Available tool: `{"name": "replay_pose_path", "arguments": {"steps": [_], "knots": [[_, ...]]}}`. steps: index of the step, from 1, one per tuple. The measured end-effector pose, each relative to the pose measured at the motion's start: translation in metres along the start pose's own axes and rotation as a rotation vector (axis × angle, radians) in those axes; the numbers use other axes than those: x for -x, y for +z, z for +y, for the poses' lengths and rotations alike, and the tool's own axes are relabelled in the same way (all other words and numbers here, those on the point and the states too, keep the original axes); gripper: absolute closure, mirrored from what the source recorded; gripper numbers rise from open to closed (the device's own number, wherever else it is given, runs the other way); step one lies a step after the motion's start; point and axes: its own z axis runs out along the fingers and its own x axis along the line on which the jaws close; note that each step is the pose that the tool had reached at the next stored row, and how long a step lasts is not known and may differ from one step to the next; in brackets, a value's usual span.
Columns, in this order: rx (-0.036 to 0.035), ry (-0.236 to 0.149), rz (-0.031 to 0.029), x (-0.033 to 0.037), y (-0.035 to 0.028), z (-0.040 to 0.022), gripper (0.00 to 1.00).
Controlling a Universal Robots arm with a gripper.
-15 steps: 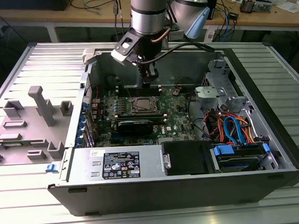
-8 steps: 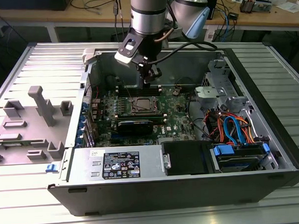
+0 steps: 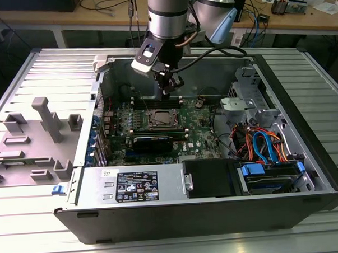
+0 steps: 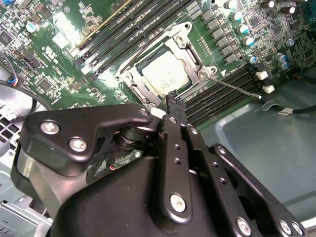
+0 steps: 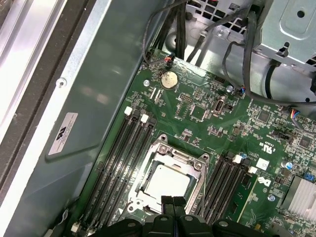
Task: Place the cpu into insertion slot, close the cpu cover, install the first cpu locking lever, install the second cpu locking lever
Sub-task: 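Install the first cpu locking lever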
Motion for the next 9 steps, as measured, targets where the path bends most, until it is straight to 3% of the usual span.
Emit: {"name": "replay_pose_path", "arguments": {"steps": [9], "knots": [[0.0,0.0,0.0,0.0,0.0,0.0,0.89]]}}
